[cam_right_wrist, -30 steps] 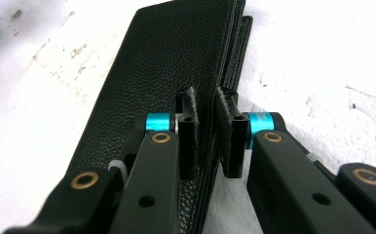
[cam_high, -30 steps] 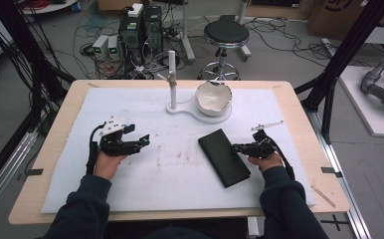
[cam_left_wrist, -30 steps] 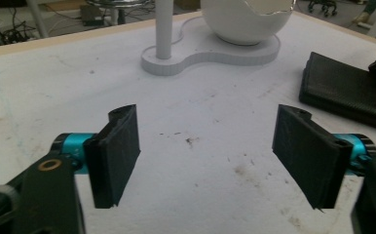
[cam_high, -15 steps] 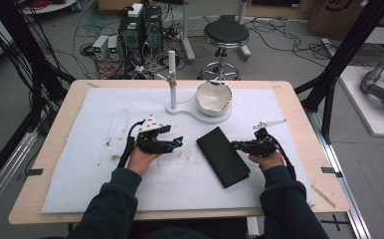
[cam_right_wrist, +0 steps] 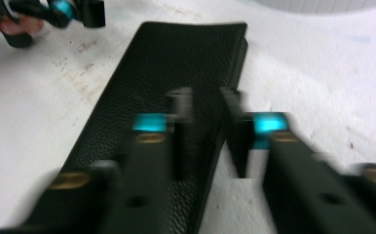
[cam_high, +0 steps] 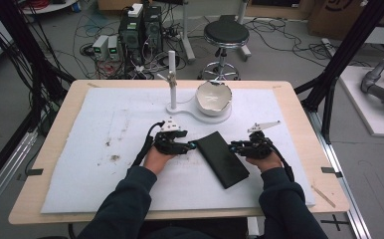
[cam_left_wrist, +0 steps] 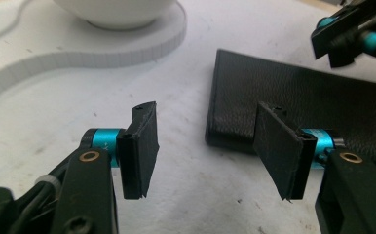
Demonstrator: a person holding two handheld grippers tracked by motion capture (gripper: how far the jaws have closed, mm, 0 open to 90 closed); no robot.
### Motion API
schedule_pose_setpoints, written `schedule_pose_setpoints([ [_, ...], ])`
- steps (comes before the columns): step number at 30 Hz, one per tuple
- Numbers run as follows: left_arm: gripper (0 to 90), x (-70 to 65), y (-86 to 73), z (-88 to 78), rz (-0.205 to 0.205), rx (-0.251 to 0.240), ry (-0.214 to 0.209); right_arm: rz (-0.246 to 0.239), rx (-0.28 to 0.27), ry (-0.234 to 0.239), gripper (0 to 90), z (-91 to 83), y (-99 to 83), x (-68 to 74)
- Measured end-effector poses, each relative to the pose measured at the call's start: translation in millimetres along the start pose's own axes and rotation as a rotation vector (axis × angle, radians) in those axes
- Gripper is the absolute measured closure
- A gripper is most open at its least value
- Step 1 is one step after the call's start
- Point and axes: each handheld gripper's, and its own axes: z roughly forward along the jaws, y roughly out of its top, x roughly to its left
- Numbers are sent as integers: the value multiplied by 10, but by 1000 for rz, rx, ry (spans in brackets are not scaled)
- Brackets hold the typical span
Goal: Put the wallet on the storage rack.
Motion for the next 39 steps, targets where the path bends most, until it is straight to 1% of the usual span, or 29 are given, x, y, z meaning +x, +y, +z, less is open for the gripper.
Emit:
schedule_pose_setpoints([
  [2,419,39,30,-80,-7,-31,15,-48,-3,-49,453,27,10,102],
  [3,417,63,41,-125,-7,-44,27,-73,4,-79,412,56,12,180],
  [5,417,104,47,-206,-5,-62,45,-78,5,-88,412,73,12,222],
  [6,417,136,44,-266,-5,-73,55,-81,4,-85,415,84,12,252],
  [7,416,191,24,-370,-12,-95,68,-84,12,-41,453,140,9,318],
  [8,412,191,24,-370,-12,-95,68,-84,12,-41,453,140,9,318],
  [9,407,218,14,-426,-15,-102,80,-92,32,-36,472,179,2,338],
  [10,406,244,2,-482,-17,-109,89,-123,50,-64,543,207,-4,351],
  [11,404,292,-26,-594,-15,-122,105,-132,53,-80,597,199,1,338],
  [12,401,292,-26,-594,-15,-122,105,-154,58,-148,601,179,-4,320],
  [13,396,312,-40,-650,-16,-126,116,-159,60,-176,618,161,-8,291],
  [14,396,333,-55,-704,-15,-129,124,-159,60,-176,618,161,-8,291],
  [16,380,374,-83,-814,-13,-124,140,-140,66,-224,635,119,-12,241],
  [18,375,407,-98,-923,2,-123,160,-145,67,-236,622,110,-6,269],
  [19,375,419,-110,-977,7,-136,172,-148,37,-214,466,103,19,368],
  [20,375,452,-136,-1070,7,-148,190,-142,12,-209,371,112,36,439],
  [21,375,452,-136,-1070,7,-148,190,-142,12,-209,371,112,36,439],
  [22,374,472,-153,-1109,8,-148,199,-158,-22,-213,279,164,63,583],
  [23,374,481,-168,-1130,3,-151,203,-158,-22,-213,279,164,63,583],
  [24,370,502,-195,-1160,-3,-152,208,-185,-13,-230,226,256,78,700],
  [25,370,518,-220,-1184,-5,-152,211,-185,-13,-230,226,256,78,700],
  [27,370,540,-273,-1215,-18,-159,214,-199,5,-234,219,350,80,769],
  [28,370,558,-324,-1236,-30,-157,216,-214,46,-245,221,433,70,794],
  [29,370,558,-324,-1236,-30,-157,216,-214,46,-245,221,433,70,794],
  [31,370,576,-354,-1246,-40,-158,217,-226,86,-256,228,481,55,790],
  [33,370,580,-360,-1252,-46,-161,216,-226,84,-255,254,471,62,767],
  [35,370,568,-361,-1248,-41,-160,211,-217,90,-274,316,430,66,695],
  [38,370,565,-360,-1249,-41,-163,211,-214,90,-286,355,397,62,631],
  [39,370,567,-359,-1253,-41,-166,214,-230,100,-326,399,370,61,603],
])
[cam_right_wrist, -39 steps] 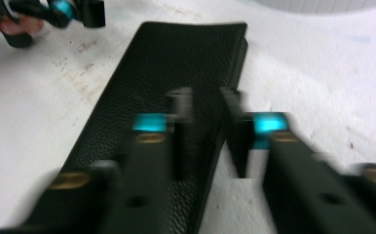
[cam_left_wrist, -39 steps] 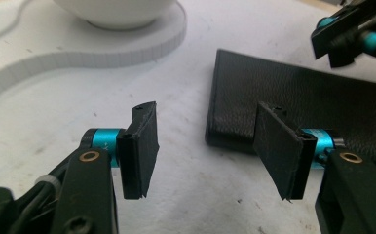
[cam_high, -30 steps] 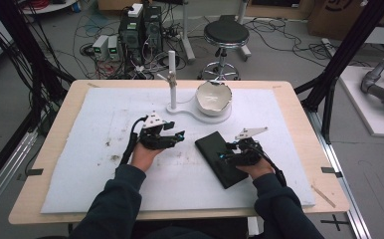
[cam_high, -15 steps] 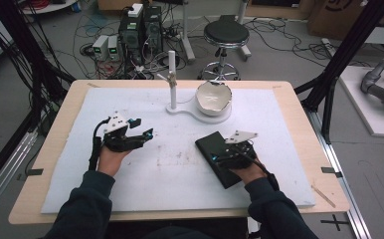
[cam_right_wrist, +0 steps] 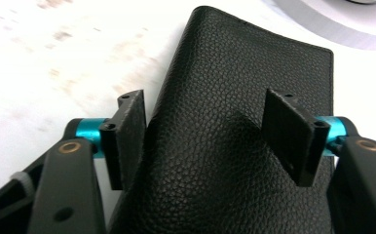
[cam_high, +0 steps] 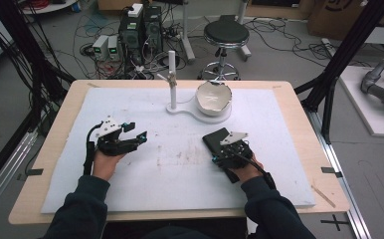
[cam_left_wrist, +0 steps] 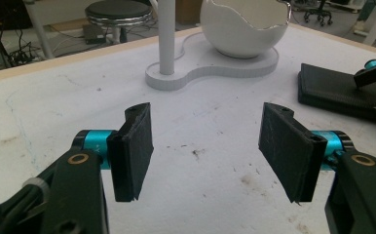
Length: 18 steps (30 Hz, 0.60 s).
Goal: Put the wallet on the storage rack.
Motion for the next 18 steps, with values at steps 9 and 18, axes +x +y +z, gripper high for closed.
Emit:
schedule_pose_setpoints([
  [9,370,15,5,-18,-7,-10,4,-37,56,-78,256,-20,-93,30],
  [18,370,10,8,-21,-14,-18,-4,-154,53,-132,692,-74,-47,84],
])
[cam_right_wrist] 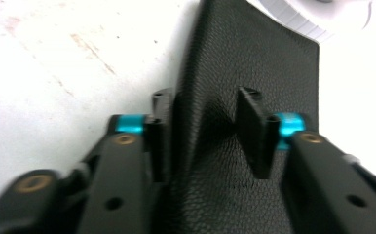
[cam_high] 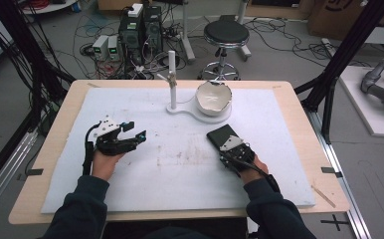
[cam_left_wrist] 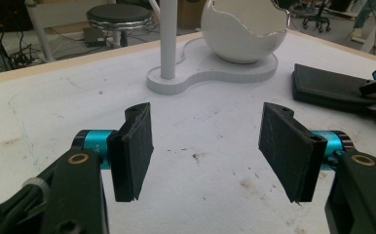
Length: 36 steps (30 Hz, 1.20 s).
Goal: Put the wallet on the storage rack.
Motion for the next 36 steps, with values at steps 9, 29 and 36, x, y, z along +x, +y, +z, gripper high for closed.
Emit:
schedule_pose_setpoints([
  [9,370,22,-1,-5,-9,-3,0,169,-113,48,803,-154,-16,-260],
  [29,370,21,0,-10,-15,-7,-1,574,-230,151,726,-368,-254,-935],
  [36,370,27,1,-17,-18,-9,2,571,-171,130,671,-285,-316,-917],
])
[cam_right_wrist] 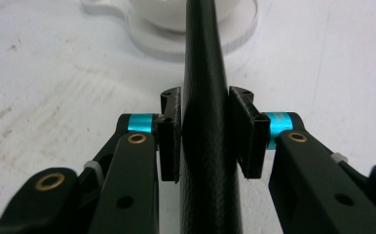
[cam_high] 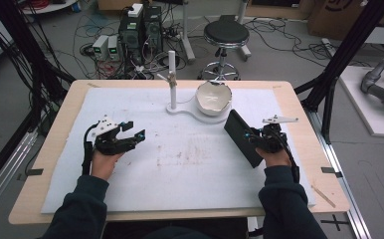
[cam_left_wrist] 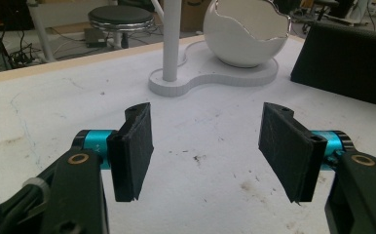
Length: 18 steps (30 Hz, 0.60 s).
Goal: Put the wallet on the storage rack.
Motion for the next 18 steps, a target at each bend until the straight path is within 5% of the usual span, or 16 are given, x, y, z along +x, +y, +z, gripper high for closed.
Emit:
schedule_pose_setpoints([
  [3,370,7,-4,-1,0,4,1,-15,6,22,656,7,-72,-18],
  [10,370,11,-4,-9,-4,2,3,-90,-20,28,435,-102,-153,-24],
  [18,370,8,-6,-6,-3,3,2,-110,-45,43,470,-168,-366,-56],
])
